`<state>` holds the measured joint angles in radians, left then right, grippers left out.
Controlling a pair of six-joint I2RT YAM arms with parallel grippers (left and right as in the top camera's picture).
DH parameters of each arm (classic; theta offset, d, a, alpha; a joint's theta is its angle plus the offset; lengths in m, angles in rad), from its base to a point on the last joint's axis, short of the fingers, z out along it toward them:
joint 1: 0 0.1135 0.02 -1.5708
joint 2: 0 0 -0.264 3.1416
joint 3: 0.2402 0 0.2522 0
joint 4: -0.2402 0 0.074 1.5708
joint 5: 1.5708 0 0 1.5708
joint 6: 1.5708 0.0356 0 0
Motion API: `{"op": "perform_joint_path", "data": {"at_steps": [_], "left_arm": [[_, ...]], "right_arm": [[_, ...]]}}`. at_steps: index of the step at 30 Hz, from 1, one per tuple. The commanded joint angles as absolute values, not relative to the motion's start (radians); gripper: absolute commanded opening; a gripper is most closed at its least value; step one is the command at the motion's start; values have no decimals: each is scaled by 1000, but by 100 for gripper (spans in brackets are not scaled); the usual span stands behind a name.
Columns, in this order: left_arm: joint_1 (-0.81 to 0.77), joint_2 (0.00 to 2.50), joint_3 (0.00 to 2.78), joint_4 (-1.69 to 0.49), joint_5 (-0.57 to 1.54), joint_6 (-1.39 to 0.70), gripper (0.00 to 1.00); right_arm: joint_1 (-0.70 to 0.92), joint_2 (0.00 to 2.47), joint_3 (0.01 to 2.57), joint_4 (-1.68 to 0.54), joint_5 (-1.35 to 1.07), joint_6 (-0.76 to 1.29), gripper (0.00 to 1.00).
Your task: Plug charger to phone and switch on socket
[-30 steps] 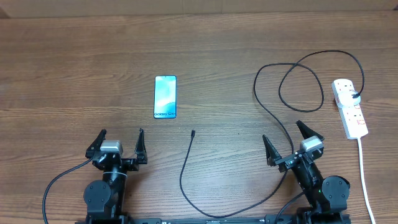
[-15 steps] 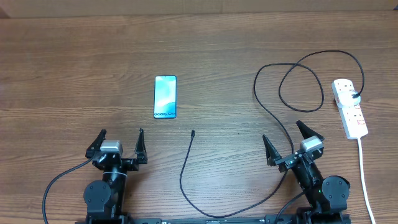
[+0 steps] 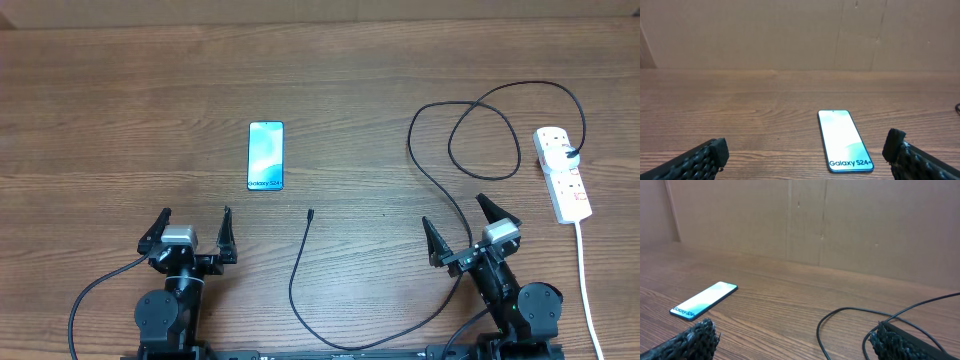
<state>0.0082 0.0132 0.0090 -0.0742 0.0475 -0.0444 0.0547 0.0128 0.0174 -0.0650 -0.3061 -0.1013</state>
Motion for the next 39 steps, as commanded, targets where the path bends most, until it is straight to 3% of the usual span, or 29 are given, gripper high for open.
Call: {"op": "perform_joint_path", "data": {"at_steps": [1, 39], "left_arm": [[1, 4, 5, -75, 41, -22, 100], [1, 5, 5, -74, 52, -60, 100]], "right_arm": [[62, 3, 8, -58, -293, -102, 100], [62, 3, 8, -58, -293, -102, 100]]}}
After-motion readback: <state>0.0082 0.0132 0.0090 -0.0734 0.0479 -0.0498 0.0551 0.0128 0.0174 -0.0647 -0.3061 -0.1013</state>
